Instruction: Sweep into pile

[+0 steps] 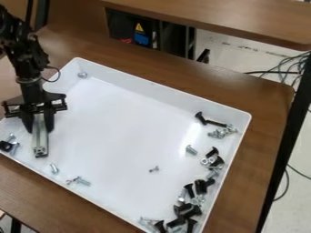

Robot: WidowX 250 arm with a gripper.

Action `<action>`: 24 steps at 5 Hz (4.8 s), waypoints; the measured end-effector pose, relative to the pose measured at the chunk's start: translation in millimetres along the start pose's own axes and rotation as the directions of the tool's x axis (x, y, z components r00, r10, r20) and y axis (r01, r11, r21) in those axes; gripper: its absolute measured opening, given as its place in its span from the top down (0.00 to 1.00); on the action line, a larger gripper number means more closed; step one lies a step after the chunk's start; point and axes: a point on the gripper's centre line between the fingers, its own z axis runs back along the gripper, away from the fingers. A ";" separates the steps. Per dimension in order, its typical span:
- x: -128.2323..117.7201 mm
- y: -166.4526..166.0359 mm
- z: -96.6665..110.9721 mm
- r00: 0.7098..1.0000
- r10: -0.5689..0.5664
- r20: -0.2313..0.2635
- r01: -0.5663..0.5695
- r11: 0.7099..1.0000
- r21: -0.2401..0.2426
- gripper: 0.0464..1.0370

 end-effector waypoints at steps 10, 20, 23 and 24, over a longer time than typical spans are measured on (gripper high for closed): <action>-77.1 -215.7 29.0 0.356 -0.933 -0.047 0.931 0.349 0.110 0.68; -69.7 -111.5 26.0 0.811 -0.585 0.021 0.583 0.803 -0.126 0.62; -74.7 -106.8 52.9 0.776 -0.631 0.030 0.627 0.763 -0.158 0.02; -77.7 -106.6 74.5 0.786 -0.618 -0.009 0.612 0.779 -0.138 0.03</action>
